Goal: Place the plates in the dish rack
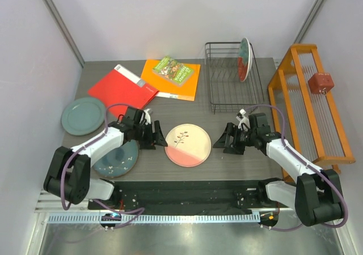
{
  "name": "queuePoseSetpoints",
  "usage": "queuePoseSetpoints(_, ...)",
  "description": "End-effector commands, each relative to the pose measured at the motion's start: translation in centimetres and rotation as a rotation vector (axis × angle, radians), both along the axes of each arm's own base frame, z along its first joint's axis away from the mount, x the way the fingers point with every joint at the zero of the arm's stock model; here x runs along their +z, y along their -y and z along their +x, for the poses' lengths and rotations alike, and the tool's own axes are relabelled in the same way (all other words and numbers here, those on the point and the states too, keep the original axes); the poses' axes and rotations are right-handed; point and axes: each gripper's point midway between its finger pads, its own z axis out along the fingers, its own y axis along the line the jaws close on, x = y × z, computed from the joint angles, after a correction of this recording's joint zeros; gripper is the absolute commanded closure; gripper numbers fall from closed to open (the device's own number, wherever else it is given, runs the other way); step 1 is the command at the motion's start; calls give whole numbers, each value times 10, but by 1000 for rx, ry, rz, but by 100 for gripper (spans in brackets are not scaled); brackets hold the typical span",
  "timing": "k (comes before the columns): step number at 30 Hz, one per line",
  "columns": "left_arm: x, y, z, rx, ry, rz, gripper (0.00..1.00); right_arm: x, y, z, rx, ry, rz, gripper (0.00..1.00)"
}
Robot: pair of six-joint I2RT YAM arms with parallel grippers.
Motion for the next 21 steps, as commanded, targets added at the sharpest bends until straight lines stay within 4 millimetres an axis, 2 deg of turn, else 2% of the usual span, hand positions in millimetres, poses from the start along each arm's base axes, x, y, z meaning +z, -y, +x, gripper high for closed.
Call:
queuePoseSetpoints(1, 14, 15, 27, 7, 70, -119, 32, 3, -5, 12, -20, 16, 46, 24)
queuePoseSetpoints(5, 3, 16, 28, 4, 22, -121, 35, -7, -7, 13, -36, -11, 62, 23)
queuePoseSetpoints(8, -12, 15, 22, 1, -33, -113, 37, -15, -9, 15, -51, -23, 77, 23)
queuePoseSetpoints(16, -39, 19, 15, -15, -124, -120, 44, -39, -13, 9, -95, -135, 114, 23)
queuePoseSetpoints(17, -42, 20, 15, -15, -135, -120, 45, -37, -15, 17, -97, -96, 125, 23)
queuePoseSetpoints(21, -48, 25, 20, -25, -170, -135, 54, -48, -16, 21, -113, -105, 113, 23)
